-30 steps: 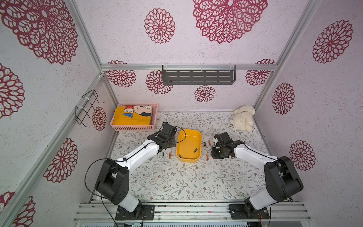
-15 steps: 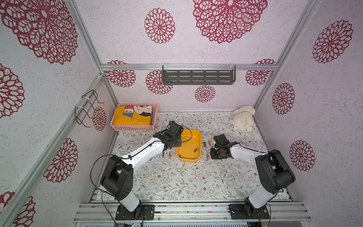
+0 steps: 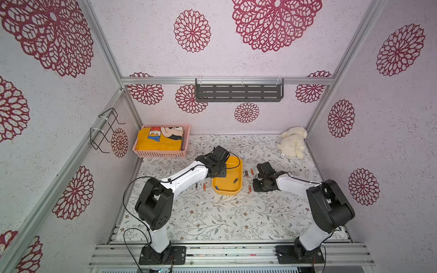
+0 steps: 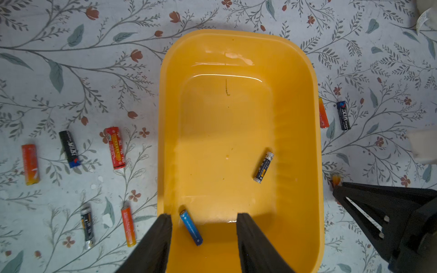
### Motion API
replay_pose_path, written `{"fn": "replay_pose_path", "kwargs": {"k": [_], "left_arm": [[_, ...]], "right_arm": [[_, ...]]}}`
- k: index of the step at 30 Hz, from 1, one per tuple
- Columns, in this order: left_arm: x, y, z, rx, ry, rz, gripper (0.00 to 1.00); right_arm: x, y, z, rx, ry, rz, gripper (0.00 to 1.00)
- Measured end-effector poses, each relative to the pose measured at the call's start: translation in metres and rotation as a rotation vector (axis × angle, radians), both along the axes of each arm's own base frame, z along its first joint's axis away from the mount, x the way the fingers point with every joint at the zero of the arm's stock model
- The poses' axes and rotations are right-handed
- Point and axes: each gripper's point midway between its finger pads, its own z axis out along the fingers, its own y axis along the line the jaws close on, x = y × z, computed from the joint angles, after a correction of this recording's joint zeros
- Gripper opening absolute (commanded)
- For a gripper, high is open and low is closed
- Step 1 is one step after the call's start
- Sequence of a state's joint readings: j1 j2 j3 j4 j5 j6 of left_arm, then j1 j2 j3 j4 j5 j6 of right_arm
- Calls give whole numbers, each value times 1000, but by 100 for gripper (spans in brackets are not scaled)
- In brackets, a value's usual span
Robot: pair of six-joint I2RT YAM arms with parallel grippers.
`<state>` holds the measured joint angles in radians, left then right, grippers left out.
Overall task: Take the batteries out of the storage box
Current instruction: Place the battery at the center of the board, then pick up the battery from the storage box.
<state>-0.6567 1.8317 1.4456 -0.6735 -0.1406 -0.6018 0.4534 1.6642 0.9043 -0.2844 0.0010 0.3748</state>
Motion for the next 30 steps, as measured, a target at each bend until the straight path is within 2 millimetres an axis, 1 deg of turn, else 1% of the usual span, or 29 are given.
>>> {"fn": "replay_pose_path", "kwargs": {"k": [3, 5, 7, 10, 11, 14, 15, 17, 20, 30], "left_arm": [[4, -12, -3, -24, 26, -20, 48], [5, -22, -6, -39, 45, -38, 48], [7, -32, -11, -51, 66, -58, 48], [6, -47, -28, -62, 111, -92, 48], [5, -52, -37, -62, 132, -104, 47], [1, -60, -57, -50, 182, -130, 47], [-1, -62, -62, -46, 197, -140, 47], [-1, -66, -69, -39, 212, -154, 47], [-2, -68, -77, -30, 227, -171, 47], [1, -78, -91, -20, 244, -211, 48]], "right_arm": [[-1, -2, 4, -2, -2, -9, 37], [1, -3, 14, 0, -23, -16, 40], [5, -3, 34, 14, -77, -23, 43], [14, -6, 77, 50, -204, -35, 46], [17, -7, 93, 65, -256, -39, 46], [22, -12, 135, 98, -398, -52, 49], [23, -14, 146, 105, -441, -59, 50], [22, -19, 157, 107, -488, -65, 50], [21, -24, 157, 89, -502, -71, 51], [11, -33, 126, 41, -448, -70, 52]]}}
